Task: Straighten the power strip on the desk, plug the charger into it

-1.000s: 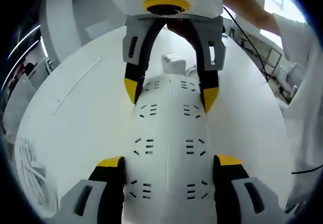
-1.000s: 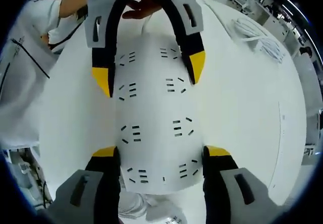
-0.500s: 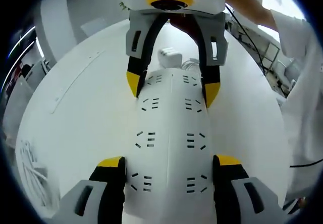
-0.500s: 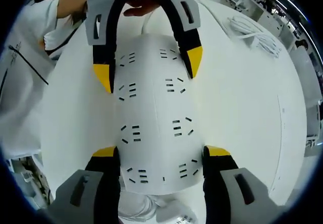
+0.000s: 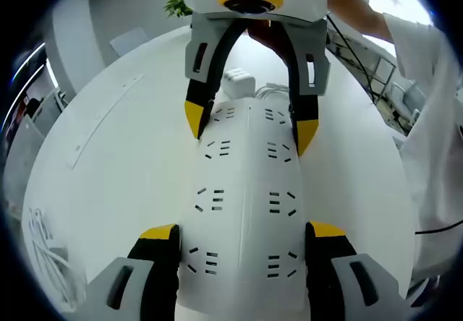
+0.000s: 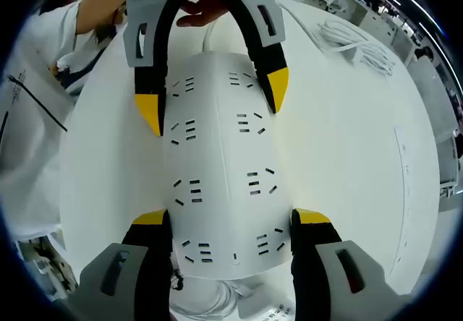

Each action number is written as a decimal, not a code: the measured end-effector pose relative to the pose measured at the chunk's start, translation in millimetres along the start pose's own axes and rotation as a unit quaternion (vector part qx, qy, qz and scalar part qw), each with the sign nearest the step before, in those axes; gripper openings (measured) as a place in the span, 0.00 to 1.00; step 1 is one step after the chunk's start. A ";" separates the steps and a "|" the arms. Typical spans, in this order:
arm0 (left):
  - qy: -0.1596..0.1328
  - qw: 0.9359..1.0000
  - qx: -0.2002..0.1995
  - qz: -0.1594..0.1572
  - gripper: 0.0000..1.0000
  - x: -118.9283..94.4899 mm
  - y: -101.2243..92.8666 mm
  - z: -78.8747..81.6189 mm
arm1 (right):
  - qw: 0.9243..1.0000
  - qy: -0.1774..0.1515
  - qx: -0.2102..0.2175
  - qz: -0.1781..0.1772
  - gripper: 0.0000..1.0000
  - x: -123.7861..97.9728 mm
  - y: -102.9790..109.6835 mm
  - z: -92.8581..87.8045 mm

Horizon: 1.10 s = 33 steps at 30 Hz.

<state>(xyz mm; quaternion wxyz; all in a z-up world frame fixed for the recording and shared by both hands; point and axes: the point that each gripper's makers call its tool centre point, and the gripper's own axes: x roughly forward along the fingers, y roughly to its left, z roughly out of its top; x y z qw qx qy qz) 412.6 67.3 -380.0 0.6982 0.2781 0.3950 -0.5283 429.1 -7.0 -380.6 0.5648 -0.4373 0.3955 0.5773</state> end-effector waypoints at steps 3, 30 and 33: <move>0.002 1.000 0.002 -0.001 0.71 0.5 -0.9 -0.1 | 1.000 0.006 0.005 -0.001 0.65 0.5 1.8 -0.6; 0.002 1.000 0.022 -0.015 0.72 -1.8 -1.4 1.6 | 0.998 0.016 0.058 -0.018 0.65 -3.3 13.8 -2.6; 0.003 1.000 0.024 -0.015 0.72 -2.7 -1.9 2.1 | 0.998 0.012 0.059 -0.018 0.65 -4.2 13.3 -2.1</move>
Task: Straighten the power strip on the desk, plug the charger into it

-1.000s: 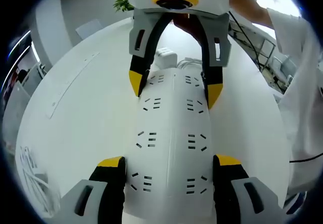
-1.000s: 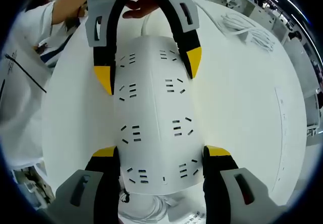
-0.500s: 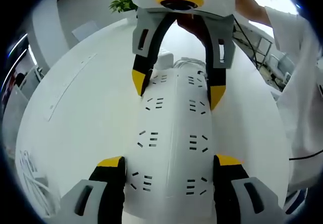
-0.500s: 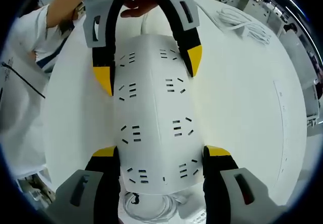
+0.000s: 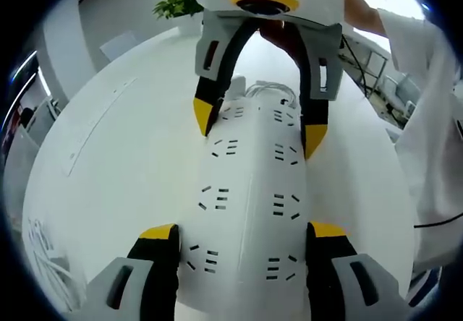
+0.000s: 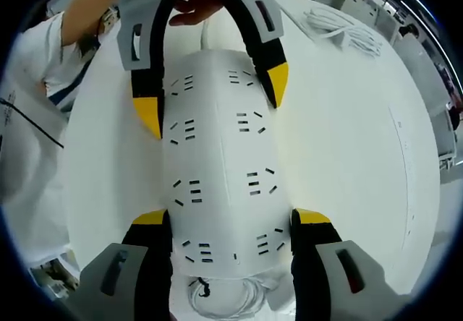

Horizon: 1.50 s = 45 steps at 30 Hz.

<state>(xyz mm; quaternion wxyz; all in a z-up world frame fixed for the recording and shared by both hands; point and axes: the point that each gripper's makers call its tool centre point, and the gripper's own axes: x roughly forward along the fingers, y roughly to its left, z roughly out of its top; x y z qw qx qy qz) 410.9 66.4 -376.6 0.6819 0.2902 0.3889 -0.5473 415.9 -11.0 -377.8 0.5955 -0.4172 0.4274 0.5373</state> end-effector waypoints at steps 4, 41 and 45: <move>0.000 1.000 0.001 0.000 0.72 -0.7 -0.2 0.5 | 1.000 -0.010 -0.002 -0.001 0.66 -1.6 -0.7 1.0; -0.006 1.000 -0.001 0.000 0.72 0.3 -1.5 2.5 | 0.857 -0.392 0.238 -0.236 0.38 -54.2 -85.4 -69.3; -0.004 1.000 -0.001 0.000 0.72 0.3 -1.0 2.4 | 0.857 -0.396 0.229 -0.239 0.37 -55.2 -84.1 -69.6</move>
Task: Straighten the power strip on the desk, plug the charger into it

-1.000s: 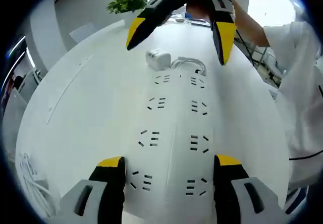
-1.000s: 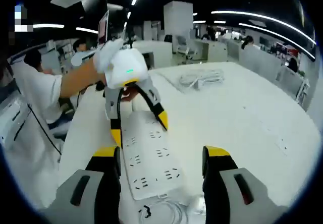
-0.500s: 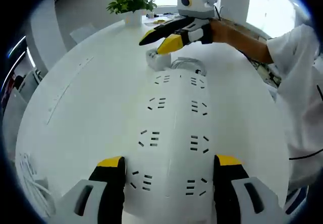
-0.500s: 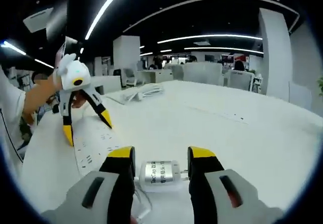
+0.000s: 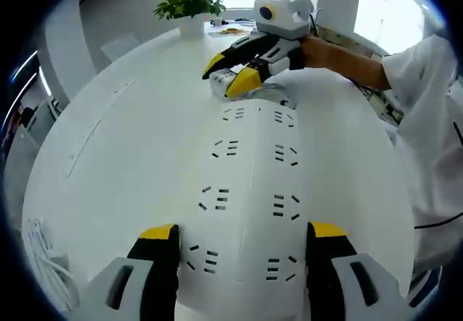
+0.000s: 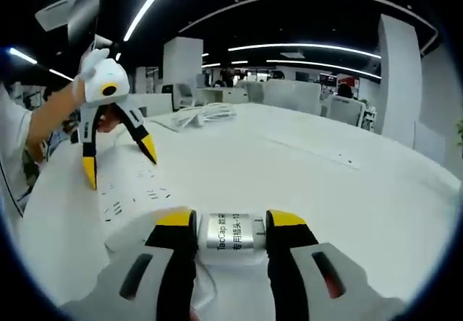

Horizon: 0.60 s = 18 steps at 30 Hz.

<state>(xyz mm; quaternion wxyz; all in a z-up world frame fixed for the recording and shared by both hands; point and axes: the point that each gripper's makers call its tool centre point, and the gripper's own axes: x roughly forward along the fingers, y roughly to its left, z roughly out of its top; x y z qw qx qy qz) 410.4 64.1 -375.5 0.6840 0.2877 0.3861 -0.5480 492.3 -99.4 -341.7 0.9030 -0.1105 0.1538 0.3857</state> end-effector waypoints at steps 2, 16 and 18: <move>0.001 1.000 0.000 0.000 0.72 -0.1 0.3 -0.1 | 1.000 -0.003 -0.003 0.004 0.37 -0.7 0.0 0.1; 0.018 1.000 0.002 0.000 0.71 -0.5 3.5 -1.0 | 0.992 -0.004 -0.027 0.120 0.36 -20.2 19.8 -5.9; 0.021 1.000 0.009 -0.004 0.71 0.0 3.0 -0.4 | 0.989 -0.004 -0.034 0.147 0.36 -23.3 22.2 -7.1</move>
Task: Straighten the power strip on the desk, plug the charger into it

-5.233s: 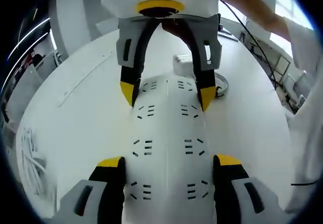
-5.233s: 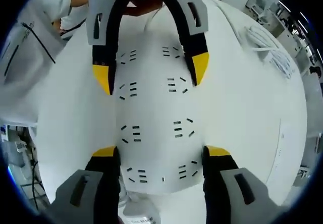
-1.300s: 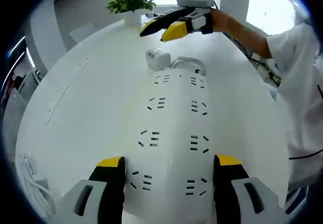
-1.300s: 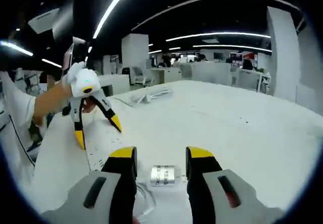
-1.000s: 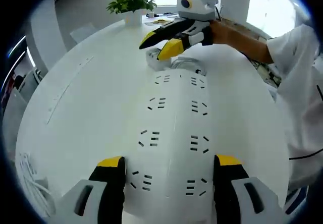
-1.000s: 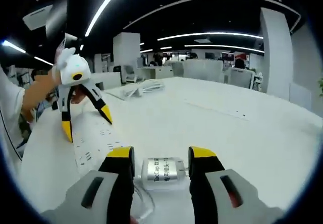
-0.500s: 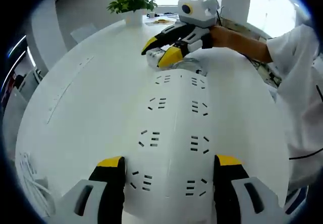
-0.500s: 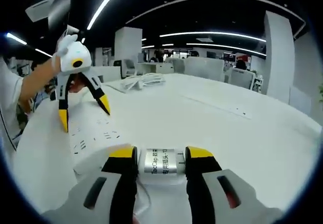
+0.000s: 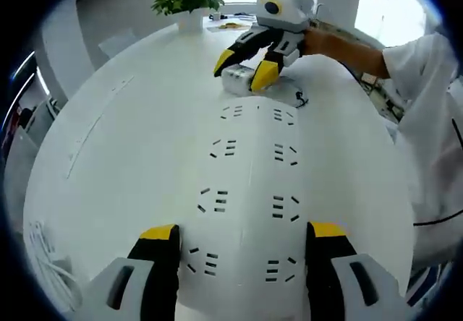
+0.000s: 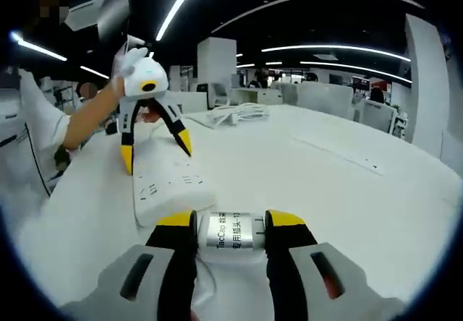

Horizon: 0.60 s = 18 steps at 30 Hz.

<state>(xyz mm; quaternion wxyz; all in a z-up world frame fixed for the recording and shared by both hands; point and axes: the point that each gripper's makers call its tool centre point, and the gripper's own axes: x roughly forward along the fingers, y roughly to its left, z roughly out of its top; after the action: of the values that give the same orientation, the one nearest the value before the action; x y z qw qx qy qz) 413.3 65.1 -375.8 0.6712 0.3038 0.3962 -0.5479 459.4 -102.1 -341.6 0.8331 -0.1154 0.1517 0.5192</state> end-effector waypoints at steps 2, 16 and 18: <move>0.002 1.000 0.013 -0.007 0.71 0.9 -0.4 1.4 | 1.000 -0.002 -0.001 0.026 0.36 -1.8 2.9 -0.4; 0.051 0.998 0.038 -0.016 0.69 2.2 -2.4 1.5 | 0.993 -0.004 -0.026 0.117 0.36 -5.2 17.3 -1.9; 0.050 0.998 0.037 -0.015 0.69 2.0 -3.0 1.2 | 0.992 -0.004 -0.027 0.120 0.36 -4.9 18.5 -1.8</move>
<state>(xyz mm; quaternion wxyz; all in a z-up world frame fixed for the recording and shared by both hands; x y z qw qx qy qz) 410.8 62.4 -376.9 0.6302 0.3498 0.4132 -0.5567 440.5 -98.8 -342.1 0.7622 -0.1171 0.1470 0.6195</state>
